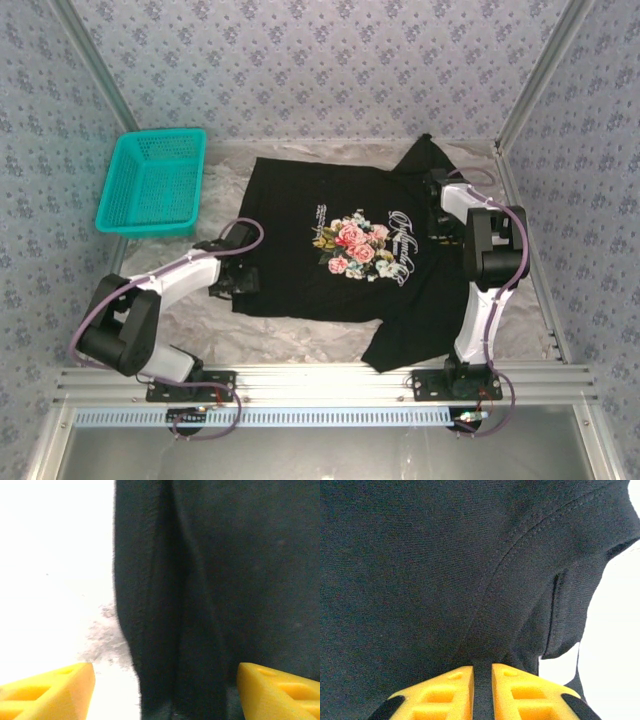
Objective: Fold the inside-out t-shirt
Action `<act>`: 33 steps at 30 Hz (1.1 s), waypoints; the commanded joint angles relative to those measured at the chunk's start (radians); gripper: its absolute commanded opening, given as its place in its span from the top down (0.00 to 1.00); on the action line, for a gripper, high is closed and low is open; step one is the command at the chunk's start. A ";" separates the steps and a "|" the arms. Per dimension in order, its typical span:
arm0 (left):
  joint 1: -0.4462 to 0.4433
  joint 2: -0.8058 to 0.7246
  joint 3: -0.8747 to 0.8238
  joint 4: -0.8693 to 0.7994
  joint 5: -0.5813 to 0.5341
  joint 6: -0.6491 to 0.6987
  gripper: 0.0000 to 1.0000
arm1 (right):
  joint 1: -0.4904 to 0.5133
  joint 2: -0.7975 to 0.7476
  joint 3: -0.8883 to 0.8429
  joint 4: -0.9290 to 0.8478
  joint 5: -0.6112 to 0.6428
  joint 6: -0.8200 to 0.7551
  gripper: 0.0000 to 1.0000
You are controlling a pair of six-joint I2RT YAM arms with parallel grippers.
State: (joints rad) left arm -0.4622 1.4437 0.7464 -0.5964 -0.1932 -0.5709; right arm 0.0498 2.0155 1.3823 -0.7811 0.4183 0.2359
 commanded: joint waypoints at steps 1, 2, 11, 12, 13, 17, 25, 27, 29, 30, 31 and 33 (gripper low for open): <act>0.009 -0.007 -0.027 -0.058 -0.079 -0.041 0.30 | -0.009 0.035 0.033 -0.053 0.065 -0.016 0.83; 0.016 -0.016 -0.037 -0.059 -0.086 -0.050 0.32 | -0.010 0.050 0.039 -0.063 0.090 -0.018 0.84; 0.104 -0.135 -0.102 -0.045 -0.050 -0.064 0.69 | -0.025 0.099 0.082 -0.111 0.221 -0.033 0.90; 0.113 -0.139 -0.107 -0.037 -0.036 -0.057 0.72 | -0.026 0.102 0.084 -0.111 0.223 -0.035 0.90; 0.122 -0.139 -0.110 -0.033 -0.024 -0.054 0.75 | -0.024 0.106 0.086 -0.112 0.221 -0.035 0.90; 0.149 -0.136 -0.110 -0.029 0.015 -0.036 0.85 | -0.024 0.106 0.090 -0.117 0.235 -0.036 0.91; 0.109 -0.291 -0.118 -0.019 0.193 -0.093 0.77 | 0.046 -0.091 0.023 -0.001 0.090 -0.048 0.77; 0.034 -0.316 -0.101 -0.068 0.132 -0.118 0.64 | 0.102 -0.181 -0.014 0.039 -0.010 -0.059 0.68; -0.009 -0.299 -0.101 -0.112 0.125 -0.143 0.55 | 0.170 -0.247 -0.054 0.061 -0.102 -0.060 0.62; -0.023 -0.285 -0.109 -0.120 0.122 -0.157 0.53 | 0.208 -0.273 -0.078 0.069 -0.154 -0.064 0.59; -0.032 -0.276 -0.119 -0.121 0.114 -0.165 0.52 | 0.245 -0.293 -0.098 0.075 -0.187 -0.062 0.58; -0.040 -0.262 -0.135 -0.125 0.092 -0.173 0.49 | 0.330 -0.329 -0.147 0.090 -0.292 -0.064 0.56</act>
State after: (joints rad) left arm -0.4915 1.1648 0.6292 -0.6563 -0.0734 -0.7048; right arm 0.2989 1.7195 1.3056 -0.7071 0.3275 0.1818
